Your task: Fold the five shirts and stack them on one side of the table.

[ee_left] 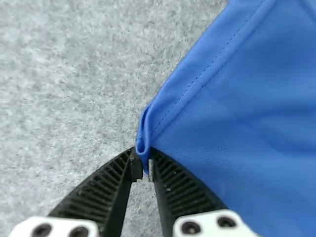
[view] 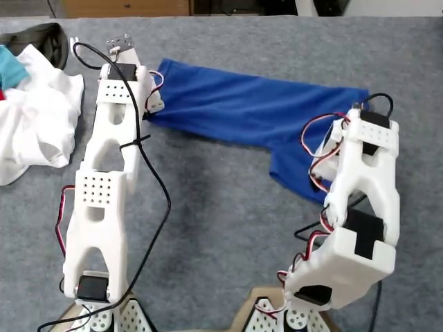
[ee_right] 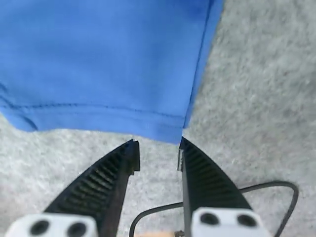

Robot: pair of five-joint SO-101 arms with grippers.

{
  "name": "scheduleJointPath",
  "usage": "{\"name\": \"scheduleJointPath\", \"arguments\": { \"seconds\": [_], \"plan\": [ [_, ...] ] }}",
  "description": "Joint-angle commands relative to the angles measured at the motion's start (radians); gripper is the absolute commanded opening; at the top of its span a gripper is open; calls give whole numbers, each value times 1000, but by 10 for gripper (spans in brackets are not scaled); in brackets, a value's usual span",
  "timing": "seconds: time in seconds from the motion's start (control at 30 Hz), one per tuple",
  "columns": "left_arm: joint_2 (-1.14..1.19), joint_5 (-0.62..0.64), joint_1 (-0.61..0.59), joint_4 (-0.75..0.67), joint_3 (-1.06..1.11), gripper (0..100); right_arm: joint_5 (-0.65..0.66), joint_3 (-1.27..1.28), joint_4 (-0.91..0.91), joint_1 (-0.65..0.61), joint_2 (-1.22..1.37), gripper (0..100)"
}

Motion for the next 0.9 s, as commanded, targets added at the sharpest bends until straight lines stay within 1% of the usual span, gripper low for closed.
{"name": "scheduleJointPath", "arguments": {
  "seconds": [0.0, 0.3, 0.6, 0.87],
  "plan": [
    [-18, -6, -18, 8, -51, 19, -5, -33, -35, 18, -56, 144],
    [-18, -6, -18, 8, -51, 19, -5, 84, -138, 19, -56, 144],
    [-18, -6, -18, 8, -51, 20, -5, 90, -143, 71, -56, 144],
    [-18, -6, -15, 8, -51, 20, -5, 82, -144, 64, 13, 144]
  ]
}}
